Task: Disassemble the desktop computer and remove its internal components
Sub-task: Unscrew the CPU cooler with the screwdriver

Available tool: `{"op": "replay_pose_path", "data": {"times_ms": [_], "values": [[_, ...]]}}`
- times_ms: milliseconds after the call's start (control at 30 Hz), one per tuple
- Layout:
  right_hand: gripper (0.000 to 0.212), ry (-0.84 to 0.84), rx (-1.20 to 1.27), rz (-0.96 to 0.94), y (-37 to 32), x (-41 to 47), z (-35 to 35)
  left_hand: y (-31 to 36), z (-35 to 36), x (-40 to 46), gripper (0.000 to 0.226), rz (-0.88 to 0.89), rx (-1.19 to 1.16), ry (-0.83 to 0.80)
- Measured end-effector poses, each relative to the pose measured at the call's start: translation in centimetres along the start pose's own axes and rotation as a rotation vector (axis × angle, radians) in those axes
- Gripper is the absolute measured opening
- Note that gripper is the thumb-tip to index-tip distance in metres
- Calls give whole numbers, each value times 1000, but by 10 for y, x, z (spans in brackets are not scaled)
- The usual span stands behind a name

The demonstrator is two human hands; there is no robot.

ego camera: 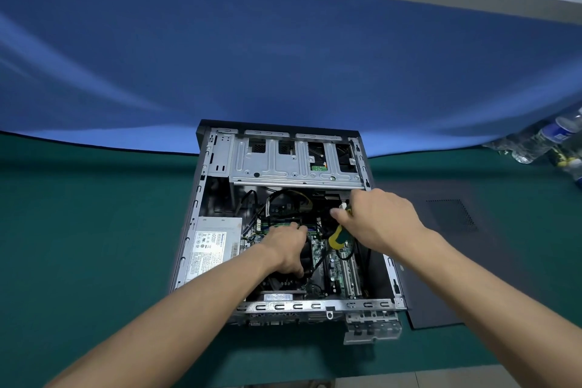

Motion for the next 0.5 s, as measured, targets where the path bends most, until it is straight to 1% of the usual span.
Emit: {"op": "replay_pose_path", "data": {"times_ms": [67,100,133,167,267,300,333,400,467,500], "values": [[23,-69,136,-138,-2,1,0,0,0,0,86,0,-1,1],[18,-115,204,-172,-1,1,-1,0,0,0,86,1,-1,2],[20,-140,252,-160,-1,0,-2,-1,0,1,86,1,-2,1],[26,-130,250,-106,1,-1,-1,-1,0,1,86,1,-3,1],[50,4,-21,97,3,-3,1,-1,0,1,86,2,1,5],[54,35,-69,127,3,-4,2,-1,1,2,86,3,3,5],[53,61,-69,132,1,-5,2,-1,1,2,87,3,3,5],[38,62,24,61,-4,-5,1,-2,1,2,88,0,4,2],[21,-21,157,-65,-8,-6,0,-2,1,2,88,1,4,2],[17,-65,208,-92,-9,-6,0,-2,0,2,87,3,6,4]]}}
Point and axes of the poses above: each hand's wrist, its own x-axis towards the middle knuckle, its own z-axis out of the palm, y = z × x, the point moved 3 cm from there along x, towards the middle knuckle, and after that the axes turned 13 degrees about -x, right-handed, at the moved point
